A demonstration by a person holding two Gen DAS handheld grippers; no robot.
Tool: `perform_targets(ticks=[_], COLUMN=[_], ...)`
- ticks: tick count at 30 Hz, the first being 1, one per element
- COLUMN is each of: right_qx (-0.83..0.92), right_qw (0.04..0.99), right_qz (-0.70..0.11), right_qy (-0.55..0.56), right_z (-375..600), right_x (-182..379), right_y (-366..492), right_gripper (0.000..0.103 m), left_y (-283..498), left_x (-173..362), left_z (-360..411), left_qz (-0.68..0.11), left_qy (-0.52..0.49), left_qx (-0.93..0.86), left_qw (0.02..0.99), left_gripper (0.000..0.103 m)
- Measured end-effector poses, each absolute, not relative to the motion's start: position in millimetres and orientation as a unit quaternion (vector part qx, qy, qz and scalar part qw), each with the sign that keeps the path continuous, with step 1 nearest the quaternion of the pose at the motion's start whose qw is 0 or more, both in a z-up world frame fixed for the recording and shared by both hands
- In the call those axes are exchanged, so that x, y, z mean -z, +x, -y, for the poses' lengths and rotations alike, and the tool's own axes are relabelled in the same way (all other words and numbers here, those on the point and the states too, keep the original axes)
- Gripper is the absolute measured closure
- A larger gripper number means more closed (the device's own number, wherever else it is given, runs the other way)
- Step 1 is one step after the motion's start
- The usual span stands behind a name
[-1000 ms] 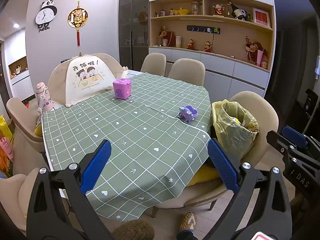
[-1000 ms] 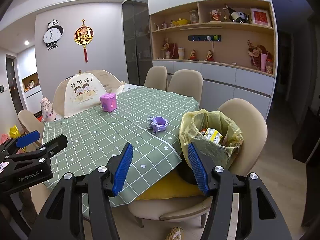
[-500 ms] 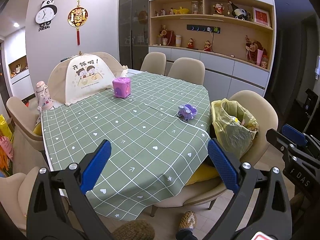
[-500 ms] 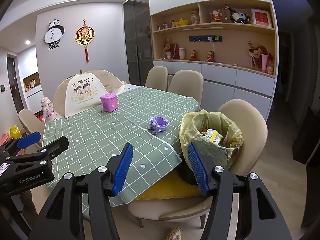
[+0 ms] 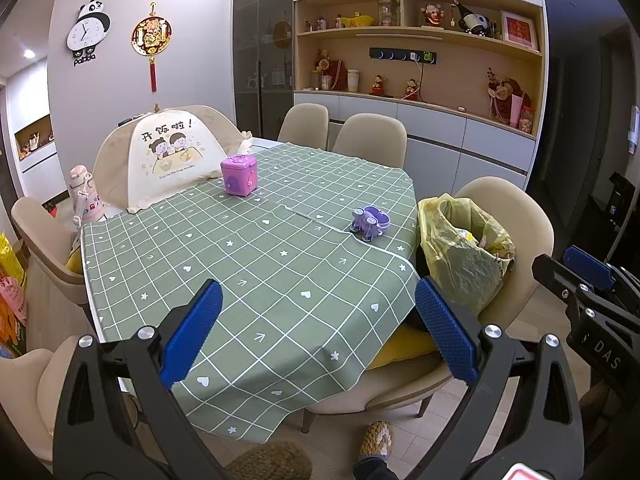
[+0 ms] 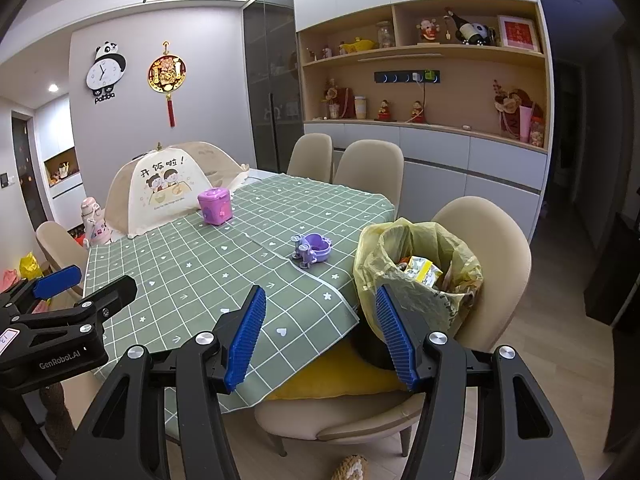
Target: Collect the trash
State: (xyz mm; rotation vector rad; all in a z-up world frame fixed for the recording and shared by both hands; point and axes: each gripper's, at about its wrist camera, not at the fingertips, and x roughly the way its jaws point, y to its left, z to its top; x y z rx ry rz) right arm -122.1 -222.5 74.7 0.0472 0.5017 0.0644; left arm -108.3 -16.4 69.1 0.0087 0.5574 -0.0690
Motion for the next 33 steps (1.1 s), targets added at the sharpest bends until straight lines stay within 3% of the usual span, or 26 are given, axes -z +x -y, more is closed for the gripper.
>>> perform_targets(ticks=[33], right_qx=[-0.027], right_qw=[0.963], right_qz=[-0.265], right_qy=[0.025], right_z=[227], right_x=[-60], right_y=[-103], right_gripper=[0.049], left_y=[-82], left_x=[-52], left_z=[16], left_qz=[-0.303], left_qy=[0.003], left_qx=[0.037], left_qw=[0.952], left_gripper=[0.011])
